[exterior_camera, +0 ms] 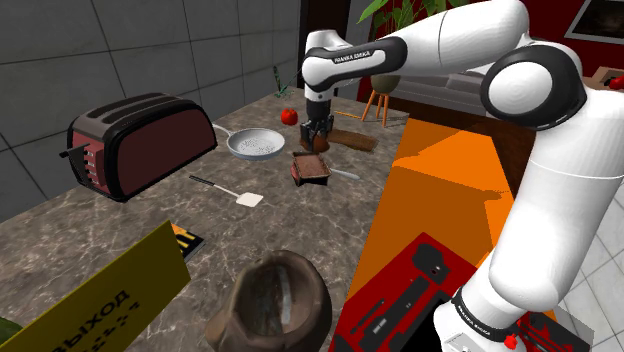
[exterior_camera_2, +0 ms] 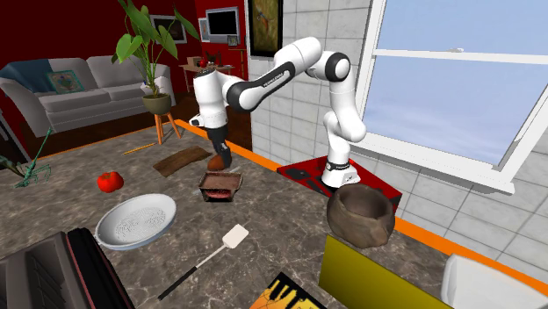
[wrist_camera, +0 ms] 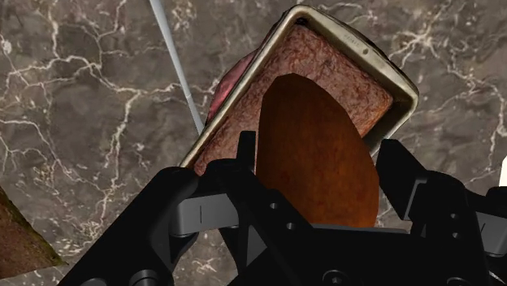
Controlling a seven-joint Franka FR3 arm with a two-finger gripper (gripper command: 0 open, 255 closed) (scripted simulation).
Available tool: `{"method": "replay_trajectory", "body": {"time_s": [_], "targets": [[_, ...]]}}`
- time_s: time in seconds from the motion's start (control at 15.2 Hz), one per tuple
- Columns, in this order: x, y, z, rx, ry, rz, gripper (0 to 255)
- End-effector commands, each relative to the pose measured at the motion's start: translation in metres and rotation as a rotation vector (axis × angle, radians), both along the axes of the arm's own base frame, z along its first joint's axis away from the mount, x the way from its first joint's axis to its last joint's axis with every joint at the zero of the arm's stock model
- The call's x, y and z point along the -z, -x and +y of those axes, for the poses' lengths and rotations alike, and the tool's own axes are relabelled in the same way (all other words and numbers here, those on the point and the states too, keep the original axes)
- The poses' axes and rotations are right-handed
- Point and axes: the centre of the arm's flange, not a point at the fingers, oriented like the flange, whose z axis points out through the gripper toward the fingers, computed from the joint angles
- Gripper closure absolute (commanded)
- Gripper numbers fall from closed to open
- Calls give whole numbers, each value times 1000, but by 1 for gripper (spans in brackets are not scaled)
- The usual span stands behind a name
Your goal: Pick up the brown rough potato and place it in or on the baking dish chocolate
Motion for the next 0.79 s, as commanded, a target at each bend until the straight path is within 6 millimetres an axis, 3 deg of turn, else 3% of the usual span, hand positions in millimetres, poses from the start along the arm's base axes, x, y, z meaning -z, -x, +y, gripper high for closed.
{"method": "replay_trajectory", "body": {"time_s": [0.0, 0.13, 0.66, 0.73], "targets": [[11, 1, 0, 0, 0, -1, 255], [21, 1, 0, 0, 0, -1, 255], [22, 1, 0, 0, 0, -1, 255], [22, 1, 0, 0, 0, -1, 0]]}}
